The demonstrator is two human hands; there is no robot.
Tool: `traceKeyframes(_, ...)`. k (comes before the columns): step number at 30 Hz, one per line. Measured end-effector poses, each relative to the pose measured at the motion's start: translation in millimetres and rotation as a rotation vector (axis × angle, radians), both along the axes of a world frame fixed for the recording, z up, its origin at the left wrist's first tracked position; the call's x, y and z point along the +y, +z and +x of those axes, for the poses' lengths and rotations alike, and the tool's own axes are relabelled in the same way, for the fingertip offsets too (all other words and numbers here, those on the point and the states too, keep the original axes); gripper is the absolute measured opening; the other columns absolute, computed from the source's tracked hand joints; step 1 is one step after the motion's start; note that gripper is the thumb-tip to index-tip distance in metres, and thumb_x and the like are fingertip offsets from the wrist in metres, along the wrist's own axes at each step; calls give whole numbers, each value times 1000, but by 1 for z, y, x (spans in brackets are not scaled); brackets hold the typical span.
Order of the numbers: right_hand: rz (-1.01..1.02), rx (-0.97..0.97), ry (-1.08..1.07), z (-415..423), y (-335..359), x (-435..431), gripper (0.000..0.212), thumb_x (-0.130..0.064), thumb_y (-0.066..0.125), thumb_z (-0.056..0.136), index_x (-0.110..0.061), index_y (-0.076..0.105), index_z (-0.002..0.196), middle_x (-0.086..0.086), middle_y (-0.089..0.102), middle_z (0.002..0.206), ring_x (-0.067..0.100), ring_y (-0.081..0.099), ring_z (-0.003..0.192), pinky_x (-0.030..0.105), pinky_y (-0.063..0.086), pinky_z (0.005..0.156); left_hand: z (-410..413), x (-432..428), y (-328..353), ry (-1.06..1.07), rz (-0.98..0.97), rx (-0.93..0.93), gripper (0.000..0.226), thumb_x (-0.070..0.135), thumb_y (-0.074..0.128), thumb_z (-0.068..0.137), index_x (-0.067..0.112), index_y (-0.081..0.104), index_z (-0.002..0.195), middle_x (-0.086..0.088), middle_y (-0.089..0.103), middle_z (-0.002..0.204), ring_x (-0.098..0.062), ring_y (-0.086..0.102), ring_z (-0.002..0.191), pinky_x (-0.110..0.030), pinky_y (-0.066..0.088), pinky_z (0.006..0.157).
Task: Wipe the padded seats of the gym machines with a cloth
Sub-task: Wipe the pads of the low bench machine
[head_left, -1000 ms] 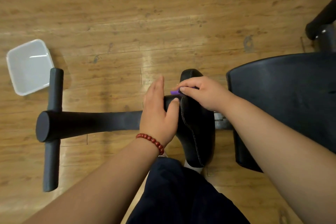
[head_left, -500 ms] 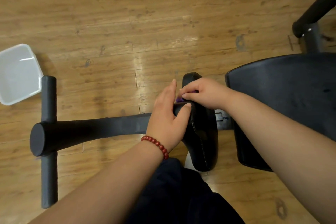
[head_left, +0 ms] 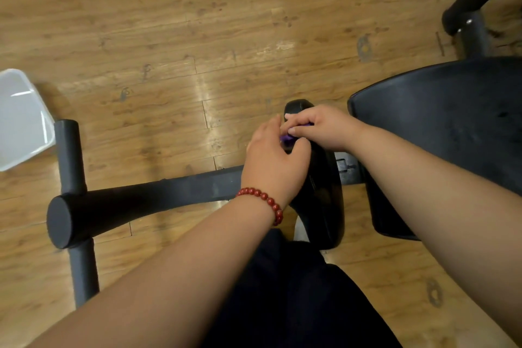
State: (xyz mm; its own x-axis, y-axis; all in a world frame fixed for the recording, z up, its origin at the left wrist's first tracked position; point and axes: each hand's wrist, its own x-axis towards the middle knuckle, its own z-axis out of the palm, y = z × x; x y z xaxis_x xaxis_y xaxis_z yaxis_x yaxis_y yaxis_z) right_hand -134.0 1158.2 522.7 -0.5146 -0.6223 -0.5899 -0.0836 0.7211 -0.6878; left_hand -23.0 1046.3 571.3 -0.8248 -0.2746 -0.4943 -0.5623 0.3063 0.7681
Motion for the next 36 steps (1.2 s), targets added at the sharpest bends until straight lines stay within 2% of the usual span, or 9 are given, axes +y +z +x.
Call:
traceKeyframes(3, -30, -26, -73, 5, -3, 3, 20, -15, 60, 93, -24, 73, 105, -4, 65, 125, 6, 50, 128, 31, 36, 110, -5, -1, -3, -11, -31, -34, 58, 33, 49, 94, 16, 35, 148, 0, 36, 151, -16, 30, 140, -30, 26, 113)
traceKeyframes(9, -155, -63, -45, 6, -6, 16, 20, -17, 60, 95, -25, 72, 107, -8, 69, 116, 4, 57, 118, 31, 39, 108, -6, -3, -5, 17, 92, -58, 53, 32, 48, 96, 21, 38, 146, 6, 40, 147, -5, 35, 133, -18, 28, 100)
traceKeyframes(14, -88, 122, 134, -17, -25, 2, 23, -8, 56, 95, -26, 70, 101, 1, 63, 129, 8, 34, 138, 21, 11, 116, -17, -6, 0, 30, 187, -108, 28, 25, 51, 95, 47, 53, 111, 22, 52, 91, -9, 55, 103, -17, 39, 69)
traceKeyframes(17, -97, 183, 89, -23, -39, -1, 22, -6, 58, 94, -15, 73, 108, 1, 63, 129, 15, 35, 140, 33, 18, 119, -19, -9, -4, 54, 185, -138, 45, 27, 53, 94, 30, 46, 139, 4, 57, 123, -15, 49, 124, -23, 38, 89)
traceKeyframes(20, -174, 71, 17, -14, -37, 12, 27, -7, 59, 94, -28, 73, 102, -1, 65, 125, 5, 38, 136, 27, 25, 116, -27, -19, -10, 38, 134, -170, 59, 35, 53, 93, 23, 35, 148, 1, 37, 151, -12, 33, 138, -22, 27, 101)
traceKeyframes(24, -271, -28, -35, -10, -35, 27, 29, -5, 57, 95, -29, 69, 103, -11, 61, 124, 0, 36, 135, 14, 24, 112, -49, -24, -13, -32, 222, -313, 51, 32, 56, 93, 26, 44, 143, 3, 46, 146, -16, 42, 134, -22, 31, 100)
traceKeyframes(28, -211, 156, -117, -20, -53, 14, 24, -3, 57, 94, -10, 71, 112, 1, 60, 129, 5, 33, 132, 0, 19, 103, -57, -17, -17, -145, 198, -398, 6, 36, 56, 92, 35, 54, 87, 6, 62, 97, -15, 56, 101, -28, 41, 96)
traceKeyframes(32, -165, 164, -255, -32, -60, -2, 25, -3, 55, 95, -8, 70, 113, 8, 60, 132, 13, 39, 136, 2, 21, 99, -52, -19, -17, -135, 179, -349, 25, 29, 52, 98, 18, 63, 118, 5, 56, 101, -9, 51, 97, -20, 40, 78)
traceKeyframes(36, -231, 192, -213, -21, -55, 9, 24, 1, 57, 93, -7, 72, 109, 0, 63, 120, 9, 38, 130, -4, 20, 98, -50, -19, -22, -115, 231, -346, 17, 26, 52, 97, 26, 66, 107, 2, 67, 110, -14, 59, 107, -28, 41, 100)
